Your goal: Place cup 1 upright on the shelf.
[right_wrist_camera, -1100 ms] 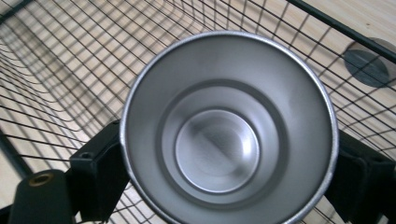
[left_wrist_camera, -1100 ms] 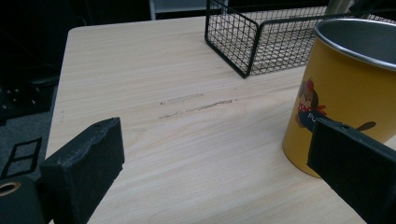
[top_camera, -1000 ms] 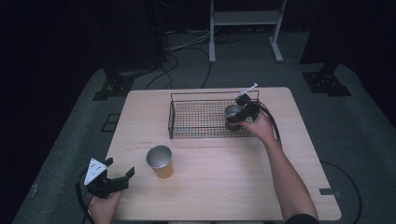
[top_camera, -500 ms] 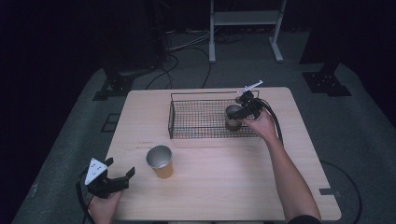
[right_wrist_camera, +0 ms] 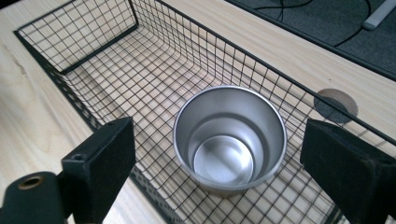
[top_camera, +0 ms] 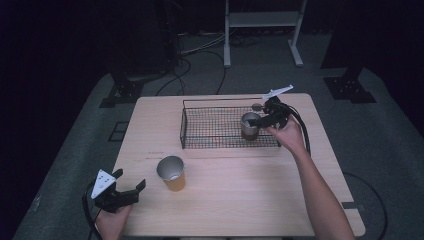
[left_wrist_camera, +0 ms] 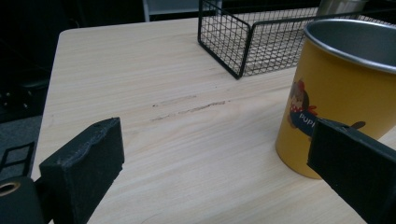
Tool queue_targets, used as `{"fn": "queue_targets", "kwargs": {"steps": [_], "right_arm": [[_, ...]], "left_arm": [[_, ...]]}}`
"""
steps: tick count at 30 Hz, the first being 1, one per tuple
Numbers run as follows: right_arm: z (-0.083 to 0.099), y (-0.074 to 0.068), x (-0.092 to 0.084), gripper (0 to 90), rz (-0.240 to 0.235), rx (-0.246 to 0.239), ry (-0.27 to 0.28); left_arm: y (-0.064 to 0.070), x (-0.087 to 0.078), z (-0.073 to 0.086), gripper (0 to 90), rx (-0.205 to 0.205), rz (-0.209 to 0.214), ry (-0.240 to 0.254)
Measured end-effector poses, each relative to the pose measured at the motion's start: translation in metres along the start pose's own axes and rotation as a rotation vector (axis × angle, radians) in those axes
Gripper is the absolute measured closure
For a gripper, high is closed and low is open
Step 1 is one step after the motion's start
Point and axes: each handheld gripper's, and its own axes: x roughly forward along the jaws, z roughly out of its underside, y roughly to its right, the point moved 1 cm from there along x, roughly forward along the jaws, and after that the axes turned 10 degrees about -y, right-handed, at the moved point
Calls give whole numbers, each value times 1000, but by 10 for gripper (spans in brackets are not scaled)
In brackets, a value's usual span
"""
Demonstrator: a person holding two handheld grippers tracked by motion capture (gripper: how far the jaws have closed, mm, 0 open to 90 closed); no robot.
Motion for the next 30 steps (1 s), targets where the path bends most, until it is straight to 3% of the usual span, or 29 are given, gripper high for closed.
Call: {"fn": "queue_targets", "kwargs": {"steps": [30], "right_arm": [[70, -3, -66, 110, 14, 13, 68]], "left_arm": [[5, 0, 1, 27, 19, 17, 8]]}}
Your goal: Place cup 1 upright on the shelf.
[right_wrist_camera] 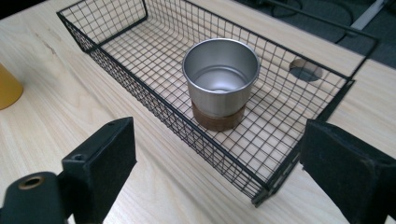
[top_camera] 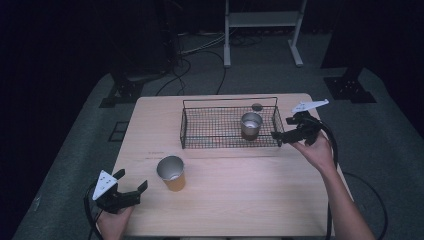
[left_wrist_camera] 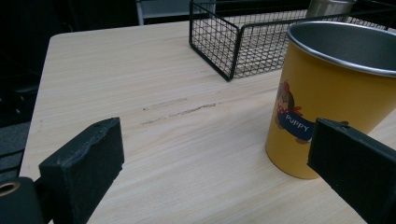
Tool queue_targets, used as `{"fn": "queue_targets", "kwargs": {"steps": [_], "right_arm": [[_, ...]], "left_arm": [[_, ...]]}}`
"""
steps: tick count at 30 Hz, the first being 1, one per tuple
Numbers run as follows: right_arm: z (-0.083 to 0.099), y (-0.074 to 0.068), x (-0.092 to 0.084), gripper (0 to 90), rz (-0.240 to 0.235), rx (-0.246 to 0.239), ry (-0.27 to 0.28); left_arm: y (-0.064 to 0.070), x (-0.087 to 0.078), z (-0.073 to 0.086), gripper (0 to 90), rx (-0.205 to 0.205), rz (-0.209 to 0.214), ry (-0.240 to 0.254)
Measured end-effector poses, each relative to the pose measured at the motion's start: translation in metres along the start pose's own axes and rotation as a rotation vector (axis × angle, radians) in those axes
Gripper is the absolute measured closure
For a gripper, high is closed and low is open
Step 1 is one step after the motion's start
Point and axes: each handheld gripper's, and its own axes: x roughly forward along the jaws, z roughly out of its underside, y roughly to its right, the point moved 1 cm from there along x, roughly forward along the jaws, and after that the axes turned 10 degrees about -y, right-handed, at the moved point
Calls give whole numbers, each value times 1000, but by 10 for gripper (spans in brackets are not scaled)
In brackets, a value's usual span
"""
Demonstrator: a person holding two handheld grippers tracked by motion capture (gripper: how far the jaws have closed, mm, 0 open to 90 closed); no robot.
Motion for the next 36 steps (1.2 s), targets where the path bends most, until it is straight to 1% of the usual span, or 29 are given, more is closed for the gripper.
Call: {"fn": "queue_targets", "kwargs": {"steps": [2, 3, 4, 10, 12, 16, 20, 23, 28, 29, 32, 36], "right_arm": [[6, 1, -4, 122, -3, 5, 6], [9, 1, -5, 122, -5, 6, -6], [13, 1, -7, 121, 4, 10, 2], [33, 3, -13, 122, 2, 26, 18], [40, 3, -13, 128, -2, 33, 21], [53, -1, -11, 128, -1, 28, 17], [64, -3, -11, 128, 4, 37, 20], [75, -4, -12, 128, 1, 55, 33], [91, -5, -13, 128, -3, 80, 52], [93, -5, -13, 128, -2, 79, 54], [103, -7, -13, 128, 2, 89, 59], [116, -7, -12, 128, 5, 104, 61]], "left_arm": [[0, 0, 0, 27, -1, 2, 0], [0, 0, 0, 26, -1, 3, -1], [0, 0, 0, 26, 1, 4, -1], [1, 1, 1, 26, 4, 10, 3], [2, 1, 0, 23, 2, 22, 6], [2, 1, 0, 22, 4, 19, 7], [2, 1, 0, 22, 5, 26, 9], [3, 1, 0, 22, 7, 34, 7], [4, 1, 0, 22, 15, 55, 20], [4, 0, -1, 22, 21, 55, 20], [5, 1, 0, 22, 13, 64, 15], [6, 3, -1, 22, 19, 72, 10]]}}
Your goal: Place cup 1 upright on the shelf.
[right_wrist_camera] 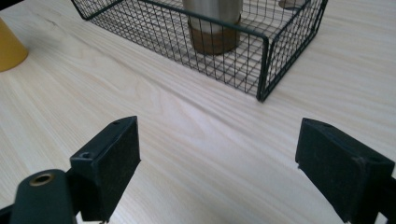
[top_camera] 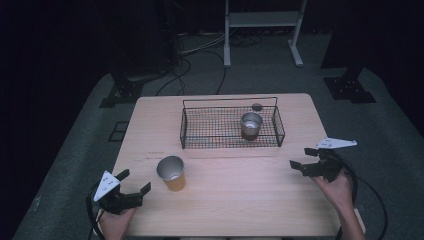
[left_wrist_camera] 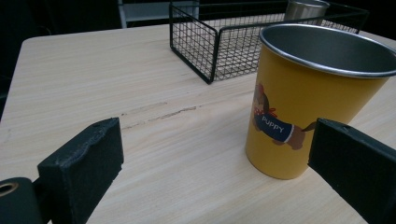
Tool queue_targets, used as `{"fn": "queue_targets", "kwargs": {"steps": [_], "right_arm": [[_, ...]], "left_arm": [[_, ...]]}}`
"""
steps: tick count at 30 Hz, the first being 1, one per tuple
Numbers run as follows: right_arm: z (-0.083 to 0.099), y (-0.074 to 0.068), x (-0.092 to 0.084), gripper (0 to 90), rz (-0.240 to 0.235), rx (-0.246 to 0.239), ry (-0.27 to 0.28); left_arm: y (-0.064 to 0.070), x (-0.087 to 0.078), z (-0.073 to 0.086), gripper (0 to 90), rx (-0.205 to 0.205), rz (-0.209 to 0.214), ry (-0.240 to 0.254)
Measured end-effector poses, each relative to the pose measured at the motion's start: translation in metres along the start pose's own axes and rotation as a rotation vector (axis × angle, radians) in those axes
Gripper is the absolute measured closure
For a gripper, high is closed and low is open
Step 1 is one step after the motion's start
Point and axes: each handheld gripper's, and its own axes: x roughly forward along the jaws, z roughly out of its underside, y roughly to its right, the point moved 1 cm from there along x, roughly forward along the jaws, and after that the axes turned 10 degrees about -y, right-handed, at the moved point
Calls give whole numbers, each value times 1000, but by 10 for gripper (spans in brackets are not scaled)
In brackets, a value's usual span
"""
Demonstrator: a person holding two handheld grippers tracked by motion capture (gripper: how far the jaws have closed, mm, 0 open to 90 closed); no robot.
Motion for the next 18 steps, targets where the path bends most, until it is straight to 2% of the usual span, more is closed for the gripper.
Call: {"fn": "queue_targets", "kwargs": {"steps": [5, 18], "right_arm": [[15, 0, 3, 128, -6, 22, 8], [40, -3, 9, 130, -9, 50, 28]], "left_arm": [[3, 2, -2, 22, 15, 16, -12], [6, 0, 0, 20, 36, 97, -22]]}}
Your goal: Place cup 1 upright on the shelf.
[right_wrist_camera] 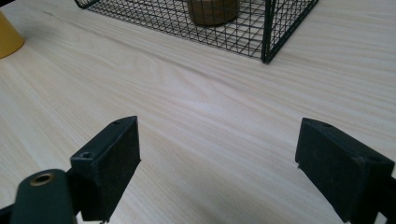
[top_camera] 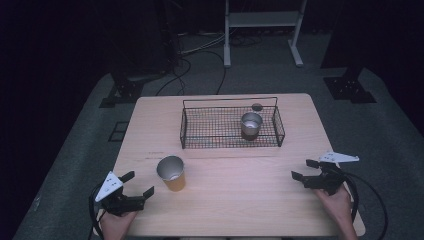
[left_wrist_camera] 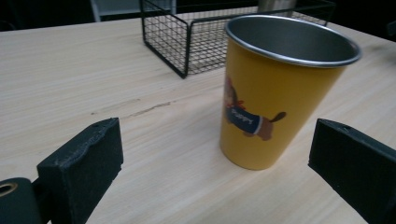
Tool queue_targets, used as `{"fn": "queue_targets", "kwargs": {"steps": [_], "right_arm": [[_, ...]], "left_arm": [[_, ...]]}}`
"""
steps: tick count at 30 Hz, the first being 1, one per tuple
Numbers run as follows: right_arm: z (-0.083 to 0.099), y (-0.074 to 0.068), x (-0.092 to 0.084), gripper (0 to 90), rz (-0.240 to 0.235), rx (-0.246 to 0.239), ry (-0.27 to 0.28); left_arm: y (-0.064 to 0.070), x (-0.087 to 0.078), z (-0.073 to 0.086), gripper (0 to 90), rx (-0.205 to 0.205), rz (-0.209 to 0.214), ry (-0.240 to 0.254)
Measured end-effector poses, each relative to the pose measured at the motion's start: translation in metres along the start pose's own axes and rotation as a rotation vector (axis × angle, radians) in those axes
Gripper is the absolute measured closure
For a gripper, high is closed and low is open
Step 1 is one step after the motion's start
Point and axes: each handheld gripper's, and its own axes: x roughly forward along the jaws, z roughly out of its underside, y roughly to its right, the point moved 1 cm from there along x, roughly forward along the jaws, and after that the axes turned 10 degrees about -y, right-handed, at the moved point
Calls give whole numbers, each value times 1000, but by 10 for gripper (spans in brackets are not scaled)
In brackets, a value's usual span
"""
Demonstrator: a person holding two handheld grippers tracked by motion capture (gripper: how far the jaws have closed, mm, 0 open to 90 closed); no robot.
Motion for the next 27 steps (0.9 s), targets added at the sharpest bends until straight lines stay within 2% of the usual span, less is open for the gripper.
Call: {"fn": "queue_targets", "kwargs": {"steps": [6, 10, 16, 27], "right_arm": [[6, -1, -3, 130, 5, 6, 9], [9, -3, -2, 130, 16, -8, -5], [10, -5, -3, 130, 15, -9, 2], [13, -8, -2, 129, 10, -22, -13]], "left_arm": [[1, -1, -1, 18, 12, 54, -8], [3, -3, -4, 18, 25, 83, -11], [8, -1, -12, 15, 65, 123, -50], [18, 10, -32, 15, 142, 155, -118]]}}
